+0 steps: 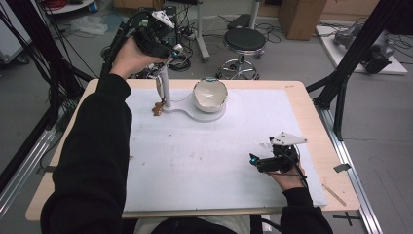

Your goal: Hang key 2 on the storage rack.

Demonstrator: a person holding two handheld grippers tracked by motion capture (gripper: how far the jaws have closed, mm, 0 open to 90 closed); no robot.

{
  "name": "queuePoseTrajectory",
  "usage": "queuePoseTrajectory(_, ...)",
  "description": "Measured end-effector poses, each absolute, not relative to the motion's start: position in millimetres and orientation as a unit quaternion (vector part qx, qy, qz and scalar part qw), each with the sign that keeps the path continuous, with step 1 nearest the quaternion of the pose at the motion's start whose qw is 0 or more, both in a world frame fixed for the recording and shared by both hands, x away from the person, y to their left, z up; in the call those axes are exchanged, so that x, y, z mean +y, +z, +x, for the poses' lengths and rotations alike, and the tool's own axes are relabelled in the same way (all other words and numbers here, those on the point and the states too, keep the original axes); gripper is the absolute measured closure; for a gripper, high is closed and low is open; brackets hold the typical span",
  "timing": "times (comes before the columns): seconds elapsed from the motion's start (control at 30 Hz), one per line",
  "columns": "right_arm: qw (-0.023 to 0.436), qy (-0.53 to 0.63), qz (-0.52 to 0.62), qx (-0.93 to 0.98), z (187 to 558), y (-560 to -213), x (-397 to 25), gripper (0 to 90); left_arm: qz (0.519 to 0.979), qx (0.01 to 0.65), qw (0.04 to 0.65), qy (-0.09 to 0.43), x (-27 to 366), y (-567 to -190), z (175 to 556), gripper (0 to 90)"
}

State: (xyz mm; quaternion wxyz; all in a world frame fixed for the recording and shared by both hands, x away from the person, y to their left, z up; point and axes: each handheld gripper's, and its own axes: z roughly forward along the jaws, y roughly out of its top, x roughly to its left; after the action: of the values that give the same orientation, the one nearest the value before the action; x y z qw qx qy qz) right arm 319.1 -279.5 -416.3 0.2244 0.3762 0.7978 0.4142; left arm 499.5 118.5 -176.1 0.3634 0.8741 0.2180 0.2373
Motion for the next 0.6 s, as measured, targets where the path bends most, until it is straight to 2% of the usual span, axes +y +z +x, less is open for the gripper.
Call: queuePoseTrajectory(0.6, 0.221, 0.414, 0.381, 0.797, 318.8, -418.4, -282.0, 0.7, 0.857, 0.254, 0.349, 0.282, 109.2, -193.0, 520.2, 74.1)
